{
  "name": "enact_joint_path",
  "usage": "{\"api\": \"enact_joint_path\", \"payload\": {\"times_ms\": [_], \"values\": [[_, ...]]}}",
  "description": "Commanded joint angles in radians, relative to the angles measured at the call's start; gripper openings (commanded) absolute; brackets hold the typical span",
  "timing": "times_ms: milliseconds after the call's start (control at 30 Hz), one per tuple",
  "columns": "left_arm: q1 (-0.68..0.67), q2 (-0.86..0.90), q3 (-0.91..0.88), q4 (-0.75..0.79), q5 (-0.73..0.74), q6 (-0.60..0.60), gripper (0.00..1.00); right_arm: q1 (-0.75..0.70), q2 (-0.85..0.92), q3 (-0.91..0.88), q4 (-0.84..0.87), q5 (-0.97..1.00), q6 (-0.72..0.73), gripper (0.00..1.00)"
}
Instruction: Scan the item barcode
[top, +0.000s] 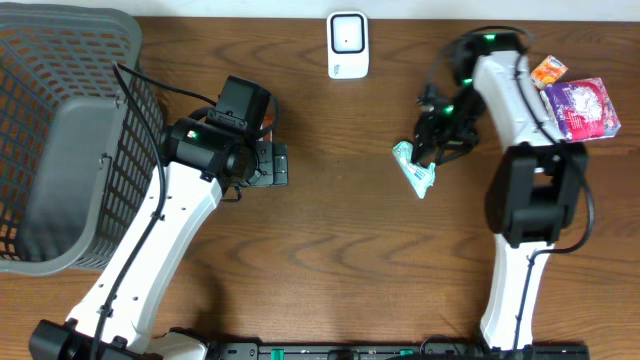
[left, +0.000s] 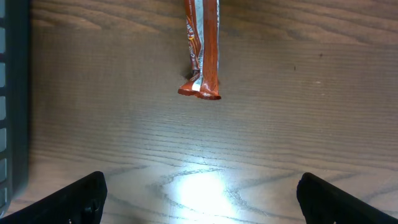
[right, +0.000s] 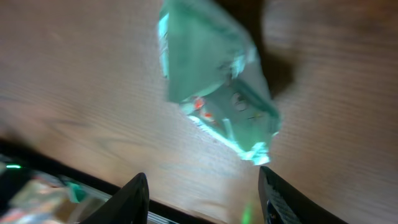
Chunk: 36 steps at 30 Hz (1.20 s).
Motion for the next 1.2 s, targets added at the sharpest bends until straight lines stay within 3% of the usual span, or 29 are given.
{"api": "enact_joint_path", "payload": {"times_ms": [0, 200, 367, 600, 667, 800, 1167], "values": [[0.005, 0.004, 0.004, -0.003, 0.002, 0.005, 0.98, 0.096, -0.019, 0.013, -0.019, 0.230, 0.074, 0.52], [0.005, 0.004, 0.004, -0.003, 0.002, 0.005, 0.98, 0.224, -0.019, -0.005, 0.009, 0.420, 0.149, 0.49], [0.005, 0.004, 0.004, -0.003, 0.002, 0.005, 0.98, 0.277, -0.019, -0.124, 0.166, 0.540, 0.167, 0.48], [0.005, 0.004, 0.004, -0.003, 0.002, 0.005, 0.98, 0.261, -0.019, -0.230, 0.350, 0.679, 0.230, 0.40], [0.005, 0.004, 0.004, -0.003, 0.002, 0.005, 0.98, 0.260, -0.019, -0.230, 0.355, 0.668, 0.230, 0.31], [0.005, 0.004, 0.004, -0.003, 0.002, 0.005, 0.98, 0.256, -0.019, -0.230, 0.389, 0.567, 0.230, 0.02], [0.005, 0.004, 0.004, -0.003, 0.002, 0.005, 0.98, 0.175, -0.021, -0.050, 0.387, -0.140, 0.217, 0.01]]}}
